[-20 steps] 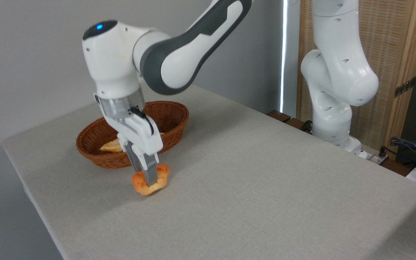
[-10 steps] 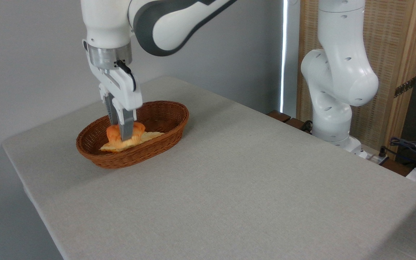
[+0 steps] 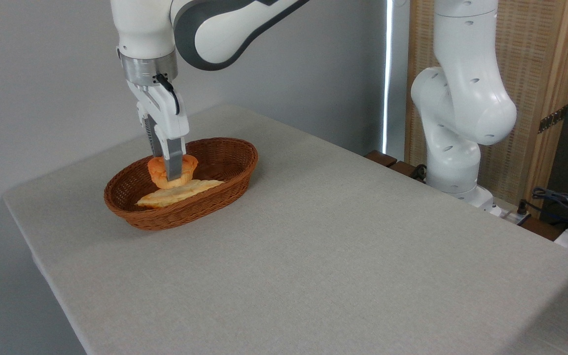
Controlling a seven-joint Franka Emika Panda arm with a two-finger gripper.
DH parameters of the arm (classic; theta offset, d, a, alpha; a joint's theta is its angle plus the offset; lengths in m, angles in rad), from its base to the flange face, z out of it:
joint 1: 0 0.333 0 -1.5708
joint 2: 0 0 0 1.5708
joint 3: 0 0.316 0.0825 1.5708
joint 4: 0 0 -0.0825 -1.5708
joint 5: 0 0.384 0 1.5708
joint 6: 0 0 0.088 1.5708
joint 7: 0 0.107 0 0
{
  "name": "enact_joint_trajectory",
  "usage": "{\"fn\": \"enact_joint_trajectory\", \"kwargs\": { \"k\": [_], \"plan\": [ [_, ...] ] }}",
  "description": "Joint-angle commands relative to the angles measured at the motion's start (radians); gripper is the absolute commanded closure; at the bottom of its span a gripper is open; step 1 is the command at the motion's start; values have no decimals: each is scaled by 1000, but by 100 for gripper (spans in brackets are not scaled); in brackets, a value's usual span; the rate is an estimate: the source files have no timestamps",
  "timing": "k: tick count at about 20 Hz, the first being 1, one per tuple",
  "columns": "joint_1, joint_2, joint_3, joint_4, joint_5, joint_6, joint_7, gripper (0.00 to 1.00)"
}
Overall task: Put bread into the basket
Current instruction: 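Lower the roll into the basket and open the gripper, then raise the open gripper up away from the basket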
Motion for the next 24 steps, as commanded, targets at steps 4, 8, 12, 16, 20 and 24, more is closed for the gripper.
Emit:
{"fn": "enact_joint_trajectory", "kwargs": {
  "k": [4,8,12,16,20,24],
  "plan": [
    [5,-3,0,5,-2,-40,-3,0],
    [18,-12,34,6,59,-40,-4,0],
    [18,-27,121,6,124,-42,-3,0],
    [18,-64,190,8,124,-43,-7,0],
    [18,-70,218,6,125,-74,6,0],
    [18,-70,227,6,127,-69,8,0]
  ]
}}
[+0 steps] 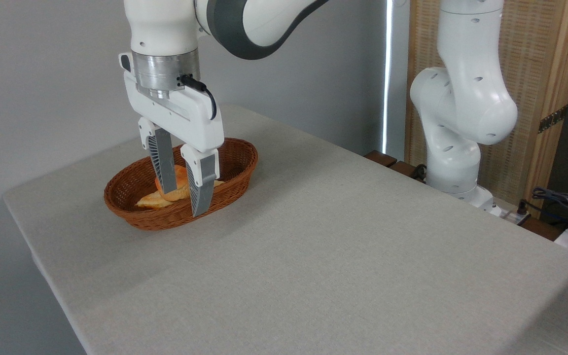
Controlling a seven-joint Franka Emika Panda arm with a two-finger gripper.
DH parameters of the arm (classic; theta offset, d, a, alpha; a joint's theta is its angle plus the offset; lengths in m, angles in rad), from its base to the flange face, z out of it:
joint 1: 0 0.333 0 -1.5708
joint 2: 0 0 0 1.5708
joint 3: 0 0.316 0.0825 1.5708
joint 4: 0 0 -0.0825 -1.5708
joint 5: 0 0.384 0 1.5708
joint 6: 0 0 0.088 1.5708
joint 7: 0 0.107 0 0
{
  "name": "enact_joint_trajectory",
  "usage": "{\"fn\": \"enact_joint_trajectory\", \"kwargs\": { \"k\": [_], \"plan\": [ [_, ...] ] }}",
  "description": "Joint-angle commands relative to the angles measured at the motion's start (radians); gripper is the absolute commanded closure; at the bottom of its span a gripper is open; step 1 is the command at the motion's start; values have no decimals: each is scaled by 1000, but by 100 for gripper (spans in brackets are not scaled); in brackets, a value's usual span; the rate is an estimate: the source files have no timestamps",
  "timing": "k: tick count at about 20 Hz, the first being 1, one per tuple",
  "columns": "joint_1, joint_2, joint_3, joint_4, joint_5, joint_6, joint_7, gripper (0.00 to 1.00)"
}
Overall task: Put bread into the basket
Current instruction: 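Raise the open gripper up away from the basket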
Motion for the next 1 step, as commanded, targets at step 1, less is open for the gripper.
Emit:
{"fn": "enact_joint_trajectory", "kwargs": {
  "k": [1],
  "plan": [
    [-11,-9,14,-1,15,-14,5,0]
  ]
}}
